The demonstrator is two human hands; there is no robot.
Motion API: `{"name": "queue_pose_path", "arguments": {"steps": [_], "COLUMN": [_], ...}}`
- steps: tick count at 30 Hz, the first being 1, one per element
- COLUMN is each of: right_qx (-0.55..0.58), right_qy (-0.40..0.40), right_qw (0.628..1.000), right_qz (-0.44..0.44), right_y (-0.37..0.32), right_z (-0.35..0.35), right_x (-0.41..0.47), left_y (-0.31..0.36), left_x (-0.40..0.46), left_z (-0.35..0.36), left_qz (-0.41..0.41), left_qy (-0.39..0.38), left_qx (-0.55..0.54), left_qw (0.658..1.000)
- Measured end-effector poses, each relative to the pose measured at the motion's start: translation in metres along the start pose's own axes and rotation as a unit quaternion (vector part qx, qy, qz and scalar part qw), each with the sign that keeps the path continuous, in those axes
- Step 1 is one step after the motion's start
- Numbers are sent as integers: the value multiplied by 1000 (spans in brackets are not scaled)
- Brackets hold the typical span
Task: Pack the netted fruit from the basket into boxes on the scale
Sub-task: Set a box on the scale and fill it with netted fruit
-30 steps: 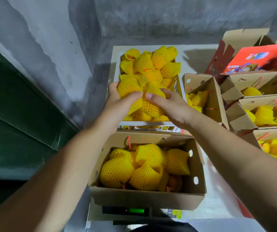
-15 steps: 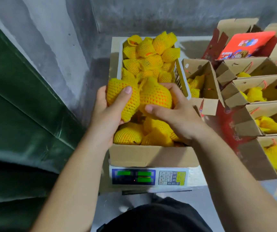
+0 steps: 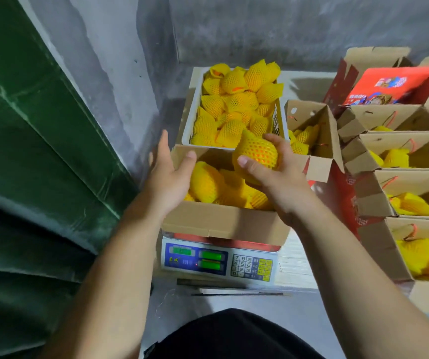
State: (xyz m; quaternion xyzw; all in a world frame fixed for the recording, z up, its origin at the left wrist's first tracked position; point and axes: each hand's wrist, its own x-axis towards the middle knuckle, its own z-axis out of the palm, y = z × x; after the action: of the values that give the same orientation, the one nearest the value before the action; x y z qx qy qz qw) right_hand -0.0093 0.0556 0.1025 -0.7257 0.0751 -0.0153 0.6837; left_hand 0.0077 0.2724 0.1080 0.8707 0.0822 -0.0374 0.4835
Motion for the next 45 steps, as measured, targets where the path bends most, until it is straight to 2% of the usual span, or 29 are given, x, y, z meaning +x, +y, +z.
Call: {"name": "queue_pose_path", "arguments": {"steps": [2, 4, 8, 10, 13, 20, 26, 28, 31, 34, 40, 43, 45], "right_qx": [-69, -120, -169, -195, -224, -133, -53, -81, -50, -24, 53, 35, -11], "right_qy": [34, 15, 7, 0, 1, -34, 33, 48, 38, 29, -83, -44, 35], "right_qw": [995, 986, 977, 972, 964, 974, 986, 984, 988, 990, 991, 994, 992], "right_qz": [-60, -118, -128, -132, -146, -180, -155, -150, -141, -139, -85, -97, -121], "right_y": [1, 1, -5, -8, -10, -9, -5, -4, -1, -2, -6, -8, -10], "right_z": [-13, -23, -23, -21, -19, 2, 20, 25, 39, 50, 44, 33, 23], "right_x": [-5, -11, -27, -36, -49, -69, -79, -80, -84, -89, -82, -70, -62], "left_y": [3, 5, 20, 26, 27, 5, -7, -12, -20, -20, -21, -20, -23], "left_x": [-11, -24, -51, -61, -71, -86, -90, -90, -92, -93, -96, -99, -97], "left_z": [-2, -3, 2, 6, 6, -13, -22, -24, -23, -25, -33, -35, -39], "left_qz": [48, 95, 88, 88, 94, 143, 147, 136, 133, 139, 136, 116, 112], "left_qy": [54, 46, -88, -152, -178, -156, -43, -59, -110, -103, -132, -183, -178], "left_qx": [-2, -36, -134, -141, -149, -160, -219, -197, -200, -225, -296, -371, -354], "left_qw": [997, 994, 983, 974, 968, 964, 964, 969, 964, 959, 936, 903, 911]}}
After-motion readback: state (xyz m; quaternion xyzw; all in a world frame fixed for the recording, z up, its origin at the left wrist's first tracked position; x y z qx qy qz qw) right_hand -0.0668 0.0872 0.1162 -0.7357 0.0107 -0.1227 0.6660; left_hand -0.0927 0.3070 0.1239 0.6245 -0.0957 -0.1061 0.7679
